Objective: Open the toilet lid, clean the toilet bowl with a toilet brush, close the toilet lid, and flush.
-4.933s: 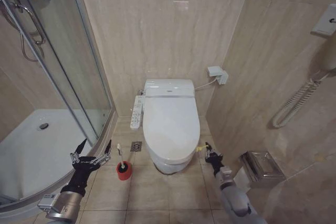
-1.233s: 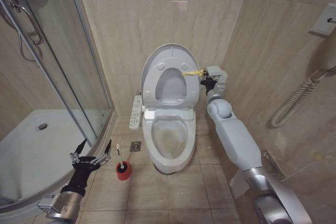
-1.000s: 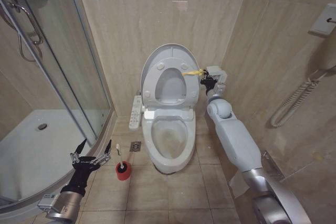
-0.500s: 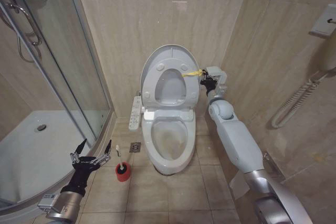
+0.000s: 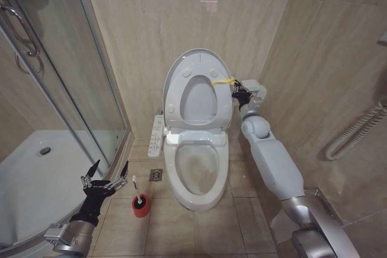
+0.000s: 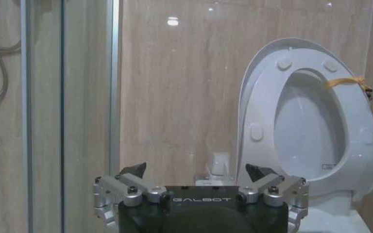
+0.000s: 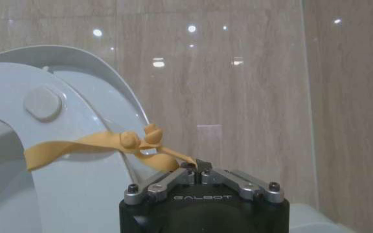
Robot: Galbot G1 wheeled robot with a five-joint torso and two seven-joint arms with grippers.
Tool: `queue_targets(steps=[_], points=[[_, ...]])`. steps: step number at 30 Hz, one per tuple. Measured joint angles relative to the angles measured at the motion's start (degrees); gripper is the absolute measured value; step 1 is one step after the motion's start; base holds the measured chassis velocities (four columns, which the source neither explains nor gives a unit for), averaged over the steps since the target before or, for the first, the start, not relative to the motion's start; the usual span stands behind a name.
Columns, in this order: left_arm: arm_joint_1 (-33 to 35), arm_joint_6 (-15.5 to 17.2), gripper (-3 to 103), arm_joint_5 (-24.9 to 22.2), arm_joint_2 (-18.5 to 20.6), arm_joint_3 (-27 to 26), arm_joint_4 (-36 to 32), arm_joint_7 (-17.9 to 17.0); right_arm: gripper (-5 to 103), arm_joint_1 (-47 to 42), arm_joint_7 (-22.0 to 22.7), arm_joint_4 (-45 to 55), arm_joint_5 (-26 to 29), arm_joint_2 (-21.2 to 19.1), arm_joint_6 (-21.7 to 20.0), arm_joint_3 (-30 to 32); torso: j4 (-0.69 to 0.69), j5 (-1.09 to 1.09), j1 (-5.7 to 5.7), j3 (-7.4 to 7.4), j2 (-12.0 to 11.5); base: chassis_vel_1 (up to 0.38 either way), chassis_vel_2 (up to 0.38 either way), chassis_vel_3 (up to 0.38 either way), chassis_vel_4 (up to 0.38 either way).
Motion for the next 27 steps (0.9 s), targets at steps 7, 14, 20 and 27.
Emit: queue_targets(steps=[7,14,20,27], points=[[0.00,0.00,100,0.00,0.00,0.00,0.00,0.00,1,0.47,1.26,-0.30,-1.71,0.02,-0.60,-0.52,0.00,0.00,0.00,0.00,0.00,0.000,0.000,0.000,0.000],[0.00,0.00,100,0.00,0.00,0.00,0.00,0.00,1,0.74,2.67,-0.50,-2.47,0.53,-0.98,-1.05,-0.02,0.00,0.02,0.01,0.00,0.000,0.000,0.000,0.000],[0.00,0.00,100,0.00,0.00,0.00,0.00,0.00,1,1.65,4.43,-1.23,-2.66,0.86,-0.84,-0.98,0.00,0.00,0.02,0.01,0.00,0.000,0.000,0.000,0.000],[0.00,0.00,100,0.00,0.00,0.00,-0.01,0.00,1,0.80,4.43,-0.29,-2.60,0.34,-0.84,-0.96,0.00,0.00,0.02,0.01,0.00,0.000,0.000,0.000,0.000]])
